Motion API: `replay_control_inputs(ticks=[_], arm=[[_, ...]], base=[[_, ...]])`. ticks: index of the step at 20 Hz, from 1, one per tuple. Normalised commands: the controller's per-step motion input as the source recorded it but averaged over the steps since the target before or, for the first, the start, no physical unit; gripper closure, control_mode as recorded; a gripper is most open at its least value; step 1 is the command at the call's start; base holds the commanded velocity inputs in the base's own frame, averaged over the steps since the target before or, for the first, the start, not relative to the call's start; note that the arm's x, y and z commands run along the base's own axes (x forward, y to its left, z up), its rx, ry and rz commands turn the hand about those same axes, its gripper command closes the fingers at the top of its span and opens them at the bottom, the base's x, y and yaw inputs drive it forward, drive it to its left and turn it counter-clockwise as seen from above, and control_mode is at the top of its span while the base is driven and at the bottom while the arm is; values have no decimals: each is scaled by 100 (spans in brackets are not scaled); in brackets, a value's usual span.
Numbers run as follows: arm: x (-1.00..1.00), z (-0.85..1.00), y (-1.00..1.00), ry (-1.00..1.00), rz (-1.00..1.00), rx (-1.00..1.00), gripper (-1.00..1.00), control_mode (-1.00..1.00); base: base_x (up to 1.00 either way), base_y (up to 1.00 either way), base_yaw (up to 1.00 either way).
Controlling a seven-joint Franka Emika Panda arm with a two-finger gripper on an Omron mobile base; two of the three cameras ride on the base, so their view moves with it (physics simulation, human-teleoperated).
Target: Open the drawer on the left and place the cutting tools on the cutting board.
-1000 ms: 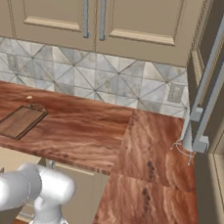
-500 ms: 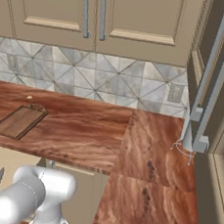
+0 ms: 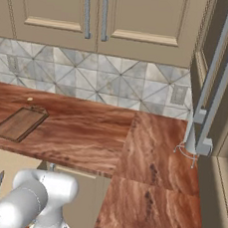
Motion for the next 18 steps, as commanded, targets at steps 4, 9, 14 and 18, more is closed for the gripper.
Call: replay_control_inputs(ticks=[4, 9, 14, 18], arm=[[16, -4, 2, 0, -3, 6, -100, -100], [30, -4, 9, 0, -4, 8, -100, -100], [25, -20, 10, 0, -2, 6, -100, -100], [18, -22, 12, 0, -1, 5, -100, -100]], base=[[0, 0, 0], [0, 0, 0], [0, 0, 0], [0, 0, 0]])
